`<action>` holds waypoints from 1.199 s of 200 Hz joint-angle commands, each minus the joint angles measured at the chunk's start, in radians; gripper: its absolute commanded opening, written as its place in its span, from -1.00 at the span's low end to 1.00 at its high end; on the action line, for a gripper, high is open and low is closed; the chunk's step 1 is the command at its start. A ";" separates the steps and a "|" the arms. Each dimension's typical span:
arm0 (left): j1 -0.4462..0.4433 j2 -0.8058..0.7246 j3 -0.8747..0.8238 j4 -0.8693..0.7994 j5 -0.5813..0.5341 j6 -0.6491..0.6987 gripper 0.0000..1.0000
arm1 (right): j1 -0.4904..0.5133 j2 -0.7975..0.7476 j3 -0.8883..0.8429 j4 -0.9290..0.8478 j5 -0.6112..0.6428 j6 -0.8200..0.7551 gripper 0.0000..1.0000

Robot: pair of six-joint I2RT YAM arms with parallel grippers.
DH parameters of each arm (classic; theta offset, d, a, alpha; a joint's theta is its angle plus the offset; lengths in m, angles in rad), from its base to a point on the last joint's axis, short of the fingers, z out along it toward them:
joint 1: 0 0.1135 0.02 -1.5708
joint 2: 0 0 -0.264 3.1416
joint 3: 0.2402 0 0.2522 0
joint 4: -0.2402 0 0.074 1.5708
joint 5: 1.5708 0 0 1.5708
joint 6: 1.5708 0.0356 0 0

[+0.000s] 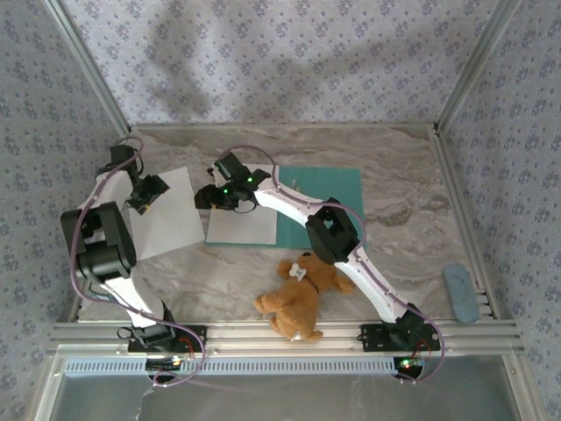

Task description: Put the files into the folder

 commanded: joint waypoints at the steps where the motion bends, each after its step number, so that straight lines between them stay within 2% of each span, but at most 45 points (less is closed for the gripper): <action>1: 0.043 -0.106 -0.061 -0.072 -0.105 0.026 0.54 | 0.010 0.038 0.055 0.025 0.022 -0.023 0.20; 15: 0.071 -0.138 -0.122 -0.053 -0.143 0.018 0.66 | 0.015 0.051 0.061 0.049 0.029 -0.023 0.21; 28: 0.117 -0.153 -0.170 -0.034 -0.164 0.001 0.74 | 0.021 0.064 0.081 0.038 0.049 -0.085 0.23; 52: 0.191 -0.148 -0.241 0.033 -0.088 -0.010 0.78 | 0.026 0.077 0.088 0.050 0.073 -0.097 0.25; 67: 0.194 -0.144 -0.264 0.062 -0.047 -0.002 0.81 | 0.030 0.088 0.089 0.079 0.065 -0.086 0.25; 75: 0.194 -0.144 -0.280 0.082 -0.025 0.004 0.94 | 0.032 0.094 0.092 0.091 0.066 -0.082 0.25; 88: 0.194 -0.140 -0.295 0.101 -0.001 0.015 0.99 | 0.038 0.105 0.103 0.102 0.067 -0.077 0.25; 138: 0.194 -0.115 -0.320 0.157 0.053 0.035 0.99 | 0.050 0.131 0.118 0.122 0.063 -0.064 0.26; 189: 0.194 -0.071 -0.334 0.201 0.120 0.048 0.88 | 0.068 0.137 0.118 0.113 0.077 -0.091 0.25; 240: 0.177 -0.059 -0.330 0.211 0.155 0.054 0.89 | 0.072 0.151 0.116 0.121 0.067 -0.064 0.24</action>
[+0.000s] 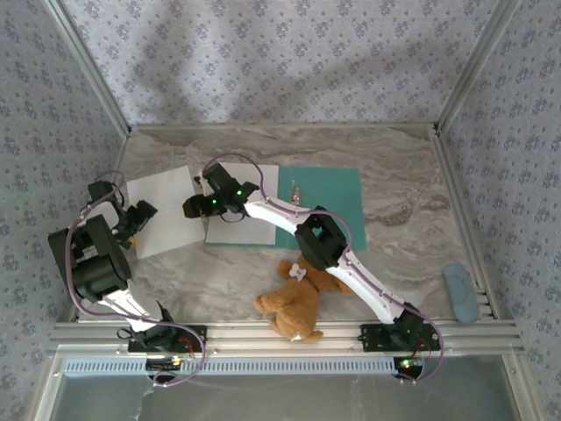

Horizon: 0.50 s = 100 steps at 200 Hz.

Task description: Put the files into the folder

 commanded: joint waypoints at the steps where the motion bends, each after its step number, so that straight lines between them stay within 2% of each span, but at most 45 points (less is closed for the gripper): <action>1: -0.015 0.019 -0.003 0.011 0.049 0.017 0.89 | 0.012 0.038 0.030 -0.004 0.000 0.008 0.24; 56: -0.040 0.025 0.008 0.011 0.083 0.025 0.92 | 0.011 0.039 0.025 -0.015 -0.018 0.022 0.24; 100: -0.051 0.008 0.018 -0.021 0.041 0.033 0.93 | 0.007 0.039 0.022 -0.017 -0.023 0.027 0.24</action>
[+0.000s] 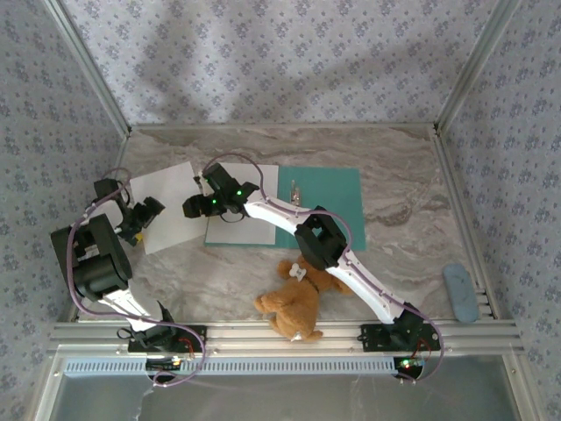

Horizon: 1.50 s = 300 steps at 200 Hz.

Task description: Put the files into the folder

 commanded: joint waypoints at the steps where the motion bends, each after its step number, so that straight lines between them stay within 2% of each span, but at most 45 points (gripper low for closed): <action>1: -0.012 0.005 0.018 -0.034 -0.016 0.021 0.93 | 0.008 0.037 0.022 -0.021 -0.021 0.020 0.24; 42: -0.015 -0.034 0.028 -0.073 -0.122 0.024 0.93 | 0.012 0.026 0.023 -0.052 0.018 -0.015 0.23; 115: -0.018 -0.028 0.031 -0.087 -0.142 0.026 0.93 | 0.001 -0.028 -0.034 -0.141 0.126 -0.072 0.24; 207: -0.019 -0.053 0.015 -0.069 -0.110 0.021 0.93 | 0.081 -0.040 -0.040 -0.176 0.231 -0.153 0.19; 300: -0.046 -0.032 -0.017 -0.043 -0.074 0.034 0.99 | 0.089 -0.038 -0.079 -0.158 0.195 -0.116 0.17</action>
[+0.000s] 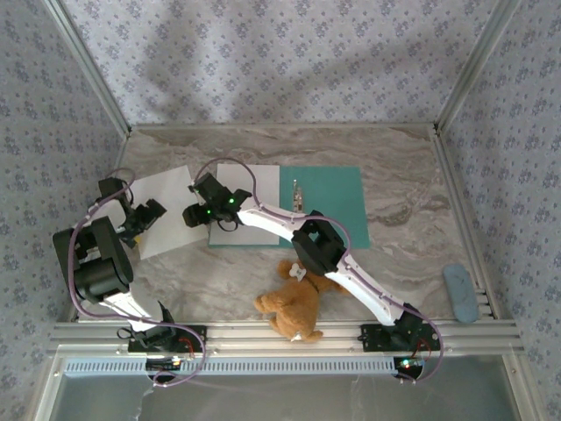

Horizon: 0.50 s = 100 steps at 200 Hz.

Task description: Put the files into the folder

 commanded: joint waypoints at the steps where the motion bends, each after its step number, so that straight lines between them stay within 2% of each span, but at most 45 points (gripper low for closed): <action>1: -0.012 -0.006 -0.011 0.004 0.019 0.018 0.99 | 0.023 0.001 -0.036 -0.086 -0.043 0.027 0.17; 100: -0.034 -0.099 -0.010 -0.031 -0.126 0.025 0.99 | 0.013 -0.005 -0.044 -0.077 -0.072 0.050 0.17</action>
